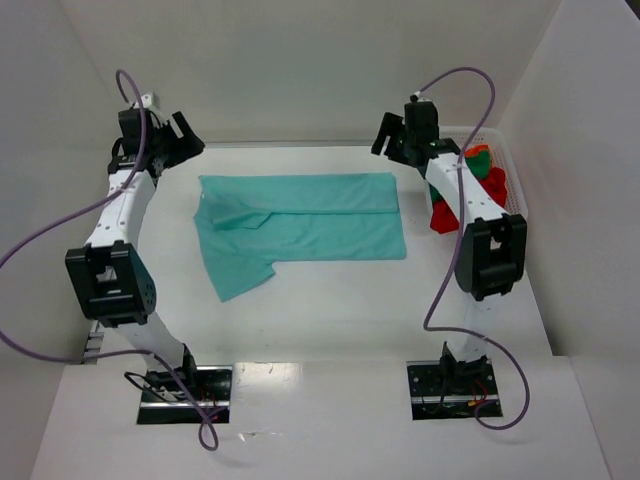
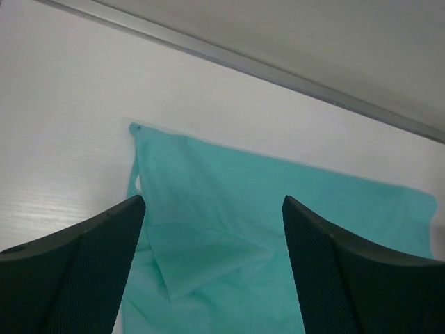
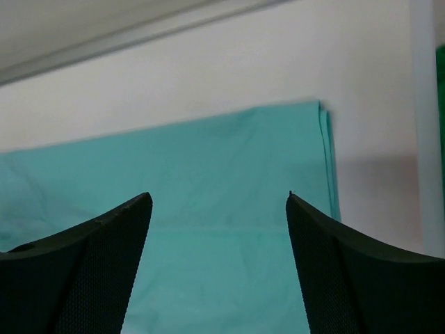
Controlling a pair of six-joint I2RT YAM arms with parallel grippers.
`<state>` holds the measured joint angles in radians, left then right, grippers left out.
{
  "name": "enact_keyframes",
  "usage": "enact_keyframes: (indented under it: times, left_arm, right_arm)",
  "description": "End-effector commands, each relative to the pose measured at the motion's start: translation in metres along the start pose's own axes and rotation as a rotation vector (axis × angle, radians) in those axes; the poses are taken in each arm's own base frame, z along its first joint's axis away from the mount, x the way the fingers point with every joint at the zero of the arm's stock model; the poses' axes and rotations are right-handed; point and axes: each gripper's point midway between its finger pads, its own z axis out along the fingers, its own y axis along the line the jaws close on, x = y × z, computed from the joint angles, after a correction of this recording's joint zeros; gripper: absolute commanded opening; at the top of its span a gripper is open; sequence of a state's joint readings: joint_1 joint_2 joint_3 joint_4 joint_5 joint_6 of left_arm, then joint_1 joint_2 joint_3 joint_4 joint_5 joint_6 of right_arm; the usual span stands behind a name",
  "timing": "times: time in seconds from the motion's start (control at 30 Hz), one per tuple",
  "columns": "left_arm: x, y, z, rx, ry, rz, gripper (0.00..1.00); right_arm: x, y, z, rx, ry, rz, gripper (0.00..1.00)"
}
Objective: Fold and stack the t-shirts
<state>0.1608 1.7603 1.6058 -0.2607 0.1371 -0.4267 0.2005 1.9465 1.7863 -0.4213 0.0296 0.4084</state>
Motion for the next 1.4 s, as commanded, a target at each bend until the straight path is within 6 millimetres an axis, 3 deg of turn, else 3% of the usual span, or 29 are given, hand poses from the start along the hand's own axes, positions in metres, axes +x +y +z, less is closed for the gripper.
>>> enact_keyframes:
  times: [0.0,0.03,0.07,0.1,0.13,0.17,0.23,0.27,0.3,0.33,0.37,0.43,0.57,0.6,0.63,0.73,0.93,1.27,1.37]
  left_arm:
    - [0.023,-0.014,-0.030,0.066,0.051,-0.042,0.88]
    - [0.032,-0.019,-0.037,0.083,0.064,-0.040,0.90]
    - [0.056,-0.015,-0.041,0.074,0.109,-0.056,0.91]
    - [0.052,-0.018,-0.057,0.074,0.082,-0.067,0.91]
    - [0.060,-0.021,-0.065,0.080,0.089,-0.064,0.91]
    - [0.068,-0.023,-0.071,0.079,0.095,-0.077,0.91]
    - [0.088,-0.018,-0.092,0.044,0.091,-0.113,0.92]
    - [0.095,-0.012,-0.099,0.011,0.095,-0.135,0.96]
    - [0.099,-0.012,-0.113,-0.007,0.091,-0.152,0.98]
    - [0.113,-0.009,-0.117,-0.028,0.116,-0.173,0.99]
    - [0.118,-0.005,-0.120,-0.048,0.123,-0.174,0.99]
    - [0.134,-0.010,-0.132,-0.062,0.160,-0.201,0.99]
    - [0.162,-0.002,-0.145,-0.120,0.168,-0.259,0.99]
    - [0.160,-0.001,-0.150,-0.121,0.138,-0.269,0.99]
    - [0.169,0.006,-0.150,-0.146,0.144,-0.283,0.99]
    - [0.168,0.015,-0.153,-0.196,0.096,-0.324,0.99]
    - [0.177,0.023,-0.134,-0.223,0.112,-0.331,0.99]
    - [0.198,0.050,-0.114,-0.299,0.156,-0.423,0.99]
    - [0.205,0.057,-0.109,-0.322,0.174,-0.437,0.99]
  right_arm:
    - [0.027,-0.005,-0.013,-0.013,0.025,0.016,0.84]
    - [0.035,-0.009,-0.017,-0.006,0.039,0.026,0.85]
    - [0.057,-0.020,-0.019,0.016,0.084,0.025,0.85]
    - [0.054,-0.018,-0.030,0.007,0.064,0.037,0.85]
    - [0.060,-0.019,-0.035,0.003,0.076,0.047,0.85]
    - [0.079,-0.028,-0.038,0.021,0.111,0.046,0.85]
    - [0.078,-0.028,-0.057,0.009,0.087,0.057,0.83]
    - [0.096,-0.036,-0.060,0.026,0.119,0.067,0.82]
    - [0.100,-0.040,-0.065,0.037,0.117,0.067,0.80]
    - [0.098,-0.041,-0.077,0.041,0.103,0.077,0.77]
    - [0.113,-0.050,-0.081,0.070,0.132,0.089,0.77]
    - [0.116,-0.055,-0.094,0.088,0.117,0.116,0.77]
    - [0.159,-0.072,-0.100,0.128,0.194,0.165,0.74]
    - [0.166,-0.075,-0.100,0.138,0.208,0.180,0.74]
    - [0.180,-0.080,-0.100,0.144,0.241,0.180,0.73]
    - [0.198,-0.084,-0.098,0.158,0.272,0.218,0.66]
    - [0.222,-0.095,-0.084,0.194,0.322,0.237,0.63]
    - [0.230,-0.106,-0.066,0.248,0.331,0.227,0.63]
    - [0.234,-0.110,-0.062,0.262,0.336,0.224,0.59]
